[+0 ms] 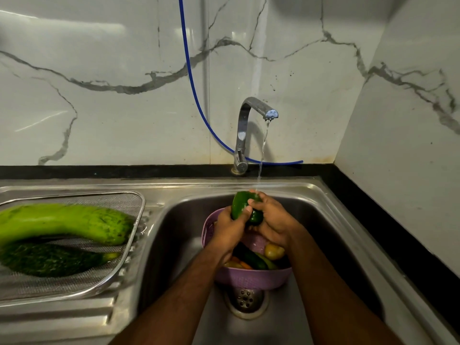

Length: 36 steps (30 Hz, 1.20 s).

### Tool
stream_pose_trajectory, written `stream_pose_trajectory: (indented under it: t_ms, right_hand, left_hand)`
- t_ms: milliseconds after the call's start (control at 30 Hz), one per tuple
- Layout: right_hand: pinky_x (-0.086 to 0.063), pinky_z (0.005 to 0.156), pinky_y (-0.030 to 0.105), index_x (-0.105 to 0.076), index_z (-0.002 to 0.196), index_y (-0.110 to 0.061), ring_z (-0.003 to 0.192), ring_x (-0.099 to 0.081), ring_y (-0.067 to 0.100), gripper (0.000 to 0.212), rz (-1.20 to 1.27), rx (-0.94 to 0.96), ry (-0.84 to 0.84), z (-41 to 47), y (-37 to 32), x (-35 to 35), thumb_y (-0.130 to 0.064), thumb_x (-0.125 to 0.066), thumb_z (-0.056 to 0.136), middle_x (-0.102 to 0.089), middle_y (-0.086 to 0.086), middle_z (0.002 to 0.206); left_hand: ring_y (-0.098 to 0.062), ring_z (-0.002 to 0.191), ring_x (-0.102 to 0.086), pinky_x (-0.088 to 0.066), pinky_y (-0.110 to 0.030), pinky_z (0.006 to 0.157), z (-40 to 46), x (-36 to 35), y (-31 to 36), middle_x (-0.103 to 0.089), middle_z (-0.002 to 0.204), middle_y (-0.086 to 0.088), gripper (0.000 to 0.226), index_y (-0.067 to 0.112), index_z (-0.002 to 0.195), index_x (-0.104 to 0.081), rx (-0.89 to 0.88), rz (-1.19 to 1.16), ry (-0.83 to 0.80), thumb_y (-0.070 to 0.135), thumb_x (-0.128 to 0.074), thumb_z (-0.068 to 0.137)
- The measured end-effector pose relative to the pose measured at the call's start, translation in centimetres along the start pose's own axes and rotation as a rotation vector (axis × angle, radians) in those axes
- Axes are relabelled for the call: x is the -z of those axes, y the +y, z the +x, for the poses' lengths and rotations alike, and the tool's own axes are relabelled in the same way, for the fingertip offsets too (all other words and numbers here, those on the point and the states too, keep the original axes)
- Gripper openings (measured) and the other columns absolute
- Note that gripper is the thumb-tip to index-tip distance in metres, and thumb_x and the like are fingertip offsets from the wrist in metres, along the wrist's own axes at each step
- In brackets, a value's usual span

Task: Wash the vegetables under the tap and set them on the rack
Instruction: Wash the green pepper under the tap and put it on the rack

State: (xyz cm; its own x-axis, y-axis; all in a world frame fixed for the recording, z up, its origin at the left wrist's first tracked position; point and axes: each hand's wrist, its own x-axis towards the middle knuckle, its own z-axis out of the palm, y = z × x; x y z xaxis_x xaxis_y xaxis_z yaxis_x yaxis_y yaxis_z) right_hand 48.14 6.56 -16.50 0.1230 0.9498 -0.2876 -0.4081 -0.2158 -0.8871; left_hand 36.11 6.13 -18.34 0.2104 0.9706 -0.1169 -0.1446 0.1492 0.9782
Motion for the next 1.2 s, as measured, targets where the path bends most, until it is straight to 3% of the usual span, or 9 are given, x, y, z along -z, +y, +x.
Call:
stream_pose_trajectory:
  t_ms: [233,333,500,700,833,900,1000,1067,1200]
  right_hand:
    - [-0.057,0.082,0.036,-0.065,0.119,-0.020,0.100,-0.068,0.018,0.027,-0.312,0.269,0.417,0.5,0.7,-1.8,-0.040,-0.055,0.105,-0.070,0.003,0.107]
    - [-0.057,0.095,0.044,-0.070,0.110,-0.017,0.099,-0.069,0.023,0.028,-0.179,0.177,0.437,0.3,0.1,-1.8,-0.042,-0.060,0.101,-0.072,0.007,0.104]
    - [-0.056,0.090,0.039,-0.069,0.104,-0.022,0.101,-0.067,0.021,0.018,-0.178,0.186,0.376,-0.2,-0.2,-1.3,-0.037,-0.061,0.101,-0.071,0.006,0.107]
    - [-0.057,0.096,0.049,-0.066,0.124,-0.021,0.113,-0.068,0.031,0.025,-0.132,0.058,0.031,-1.3,-1.1,-0.7,-0.028,-0.064,0.100,-0.070,0.015,0.125]
    - [-0.060,0.061,0.036,-0.064,0.132,-0.029,0.100,-0.074,0.030,0.035,-0.016,0.035,-0.018,-1.8,-0.8,-0.9,-0.042,-0.063,0.099,-0.070,0.017,0.125]
    - [-0.063,0.067,0.039,-0.064,0.135,-0.028,0.112,-0.069,0.035,0.033,0.075,0.041,-0.044,-1.5,-0.8,-0.7,-0.033,-0.058,0.103,-0.065,0.018,0.135]
    - [-0.056,0.097,0.058,-0.063,0.138,-0.030,0.121,-0.065,0.038,0.034,0.099,0.065,-0.060,-1.2,-0.8,0.0,-0.026,-0.050,0.107,-0.062,0.015,0.139]
    - [-0.051,0.102,0.063,-0.060,0.142,-0.033,0.121,-0.065,0.039,0.037,0.072,0.063,-0.087,-1.2,-0.9,0.3,-0.025,-0.045,0.109,-0.061,0.014,0.139]
    - [-0.064,0.071,0.045,-0.055,0.144,-0.035,0.119,-0.065,0.035,0.040,0.018,0.123,-0.049,-1.2,-0.9,-0.9,-0.021,-0.051,0.107,-0.061,0.011,0.138]
  left_hand:
    - [-0.018,0.102,-0.069,-0.055,-0.042,0.096,-0.1,-0.2,-0.1,-0.072,0.108,-0.005,0.025,0.018,0.121,-0.059,-0.139,0.259,-0.074,0.028,-0.060,0.098]
    - [-0.004,0.096,-0.064,-0.052,-0.016,0.082,-0.4,-0.1,-0.4,-0.068,0.106,0.004,0.030,0.018,0.126,-0.054,-0.285,0.401,-0.089,0.029,-0.059,0.099]
    - [0.005,0.090,-0.060,-0.044,-0.006,0.071,-0.5,-0.6,-0.9,-0.065,0.102,0.011,0.033,0.024,0.128,-0.047,-0.328,0.487,-0.032,0.038,-0.055,0.100]
    - [-0.019,0.100,-0.064,-0.054,-0.042,0.094,0.5,-0.5,-0.2,-0.066,0.110,-0.004,0.041,0.018,0.119,-0.051,-0.124,0.309,0.027,0.054,-0.042,0.101]
    - [-0.021,0.060,-0.059,-0.051,-0.030,0.050,0.6,-0.1,0.6,-0.067,0.092,-0.020,0.076,0.004,0.118,-0.066,0.240,-0.175,-0.118,0.066,-0.026,0.100]
    - [-0.022,0.066,-0.060,-0.051,-0.035,0.060,0.7,0.2,0.6,-0.066,0.103,-0.024,0.076,0.003,0.122,-0.065,0.304,-0.247,-0.175,0.064,-0.025,0.100]
    - [-0.026,0.081,-0.064,-0.055,-0.043,0.078,0.9,0.2,0.6,-0.073,0.109,-0.019,0.068,0.010,0.124,-0.066,0.294,-0.208,-0.123,0.061,-0.026,0.102]
    - [-0.017,0.070,-0.067,-0.055,-0.030,0.060,1.0,0.1,0.6,-0.073,0.104,-0.015,0.059,0.013,0.128,-0.060,0.242,-0.186,-0.111,0.053,-0.024,0.105]
    - [-0.030,0.101,-0.070,-0.060,-0.053,0.085,1.3,0.1,0.5,-0.066,0.120,-0.016,0.030,0.028,0.127,-0.049,0.068,-0.141,0.029,0.044,-0.035,0.106]
